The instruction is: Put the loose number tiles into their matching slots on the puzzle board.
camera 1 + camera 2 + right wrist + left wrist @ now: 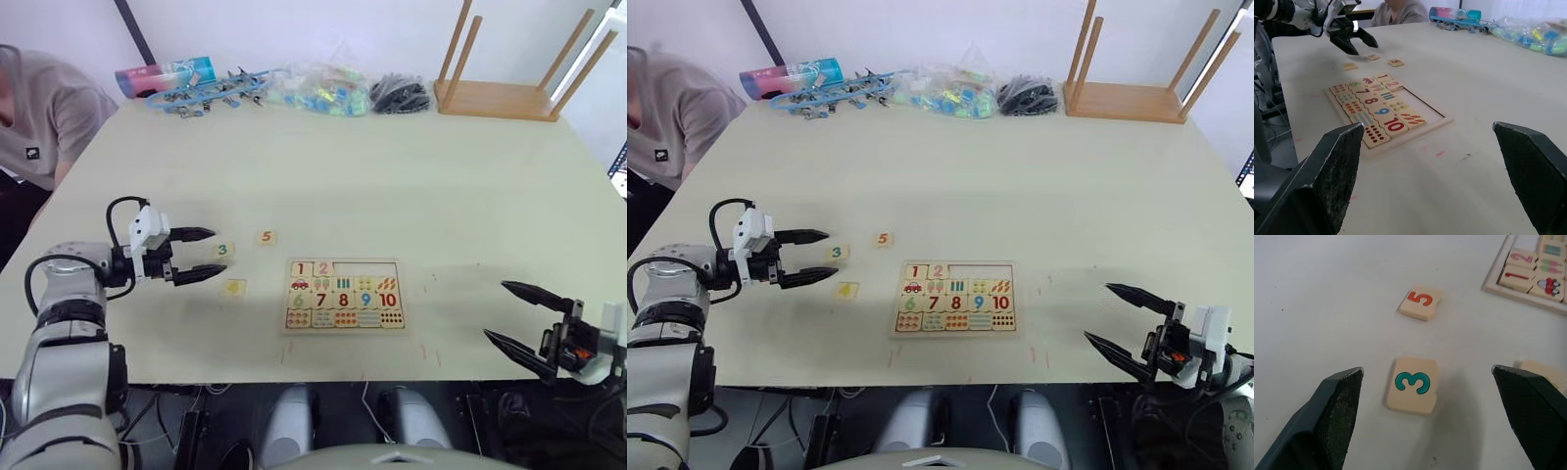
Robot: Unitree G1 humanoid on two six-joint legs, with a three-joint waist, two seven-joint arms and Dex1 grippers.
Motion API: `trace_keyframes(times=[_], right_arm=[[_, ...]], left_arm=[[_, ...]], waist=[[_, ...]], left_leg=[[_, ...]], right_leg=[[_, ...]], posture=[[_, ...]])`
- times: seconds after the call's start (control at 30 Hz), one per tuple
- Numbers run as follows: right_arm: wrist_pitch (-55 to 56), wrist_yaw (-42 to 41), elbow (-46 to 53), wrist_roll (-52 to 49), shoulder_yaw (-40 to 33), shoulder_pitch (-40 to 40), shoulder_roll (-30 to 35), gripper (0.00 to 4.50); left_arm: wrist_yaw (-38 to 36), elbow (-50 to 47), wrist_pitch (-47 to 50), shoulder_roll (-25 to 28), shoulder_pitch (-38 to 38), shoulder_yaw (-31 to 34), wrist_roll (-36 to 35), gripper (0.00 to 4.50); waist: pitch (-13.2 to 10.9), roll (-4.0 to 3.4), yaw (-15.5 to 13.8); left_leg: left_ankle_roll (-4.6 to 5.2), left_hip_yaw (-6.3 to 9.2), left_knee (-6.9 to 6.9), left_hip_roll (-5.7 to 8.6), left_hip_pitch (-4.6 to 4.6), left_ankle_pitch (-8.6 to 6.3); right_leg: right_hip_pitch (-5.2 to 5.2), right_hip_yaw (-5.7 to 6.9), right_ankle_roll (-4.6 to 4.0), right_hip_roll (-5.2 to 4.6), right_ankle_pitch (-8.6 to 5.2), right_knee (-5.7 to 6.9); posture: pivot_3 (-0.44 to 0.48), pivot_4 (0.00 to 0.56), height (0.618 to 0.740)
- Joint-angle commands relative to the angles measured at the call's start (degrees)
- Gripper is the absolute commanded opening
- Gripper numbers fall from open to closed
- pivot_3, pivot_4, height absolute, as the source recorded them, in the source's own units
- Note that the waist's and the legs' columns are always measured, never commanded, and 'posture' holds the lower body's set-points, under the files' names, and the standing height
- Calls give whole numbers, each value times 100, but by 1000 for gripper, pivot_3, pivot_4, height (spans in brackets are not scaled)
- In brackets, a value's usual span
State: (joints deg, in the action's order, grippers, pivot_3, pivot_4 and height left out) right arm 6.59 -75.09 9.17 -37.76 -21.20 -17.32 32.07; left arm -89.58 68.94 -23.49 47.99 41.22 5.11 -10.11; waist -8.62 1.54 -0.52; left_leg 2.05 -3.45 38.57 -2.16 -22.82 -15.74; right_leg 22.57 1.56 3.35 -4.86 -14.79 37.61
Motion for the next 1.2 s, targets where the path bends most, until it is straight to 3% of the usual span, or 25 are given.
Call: trace_keyframes(times=[0.03,0.77,0.9,1.2], right_arm=[[3,19,190,-109,-88,13,93,4405],[22,67,187,-68,-60,171,145,4405],[21,65,194,-72,-59,164,142,4500],[50,62,169,-57,-71,155,136,4500]], left_arm=[[74,171,-160,83,155,6,203,4500],[559,514,-75,-237,348,16,708,4500],[645,520,-100,-230,372,8,767,3276],[451,513,-141,-194,305,-3,802,3276]], waist=[[0,0,-4],[1,-2,-31],[1,-2,-29],[1,-3,-26]], left_leg=[[0,-1,0,0,0,0],[0,-2,6,0,0,0],[0,-2,7,1,0,0],[0,-3,7,0,0,0]], right_leg=[[0,0,0,0,0,0],[-1,2,0,-1,0,5],[-2,2,0,-2,0,5],[-2,2,0,-1,0,6]], posture=[[0,150,737],[0,150,737],[0,150,737],[0,150,737]])
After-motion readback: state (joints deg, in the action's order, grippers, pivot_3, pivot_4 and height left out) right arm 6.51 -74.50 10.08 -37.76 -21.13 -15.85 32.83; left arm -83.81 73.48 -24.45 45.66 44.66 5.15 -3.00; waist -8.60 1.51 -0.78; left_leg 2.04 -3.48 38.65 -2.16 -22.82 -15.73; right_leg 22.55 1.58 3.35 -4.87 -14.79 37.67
